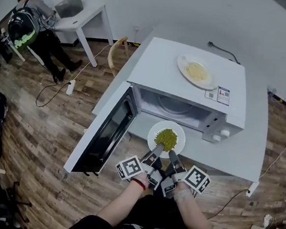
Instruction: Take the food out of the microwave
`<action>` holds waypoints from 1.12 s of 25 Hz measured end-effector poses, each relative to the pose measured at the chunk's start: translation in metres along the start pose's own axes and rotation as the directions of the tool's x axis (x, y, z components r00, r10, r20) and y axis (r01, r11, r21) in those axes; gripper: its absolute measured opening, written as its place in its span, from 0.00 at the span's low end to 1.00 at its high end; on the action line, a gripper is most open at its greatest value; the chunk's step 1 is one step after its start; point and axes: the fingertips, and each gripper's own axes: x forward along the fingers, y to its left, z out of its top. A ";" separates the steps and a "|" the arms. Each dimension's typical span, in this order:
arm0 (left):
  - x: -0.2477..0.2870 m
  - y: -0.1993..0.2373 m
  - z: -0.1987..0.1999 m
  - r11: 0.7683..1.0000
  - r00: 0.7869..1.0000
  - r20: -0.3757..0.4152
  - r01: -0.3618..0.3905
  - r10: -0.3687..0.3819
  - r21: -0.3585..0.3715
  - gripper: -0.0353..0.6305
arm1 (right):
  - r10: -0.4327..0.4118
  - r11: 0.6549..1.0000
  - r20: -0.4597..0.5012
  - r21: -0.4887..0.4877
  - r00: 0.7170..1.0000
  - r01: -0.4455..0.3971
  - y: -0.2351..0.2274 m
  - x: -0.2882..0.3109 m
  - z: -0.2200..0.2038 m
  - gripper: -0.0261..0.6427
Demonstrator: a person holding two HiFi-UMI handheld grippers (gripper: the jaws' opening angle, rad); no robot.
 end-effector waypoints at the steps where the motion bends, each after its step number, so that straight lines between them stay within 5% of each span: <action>1: -0.002 0.000 -0.002 1.000 1.000 -0.001 0.001 -0.001 0.000 0.19 | 0.002 1.000 0.001 0.002 1.000 -0.002 0.000 -0.002 -0.002 0.10; 28: -0.068 0.002 -0.051 1.000 0.998 -0.057 -0.004 0.003 -0.016 0.19 | -0.031 0.999 0.037 0.037 0.999 0.029 -0.009 -0.063 -0.059 0.10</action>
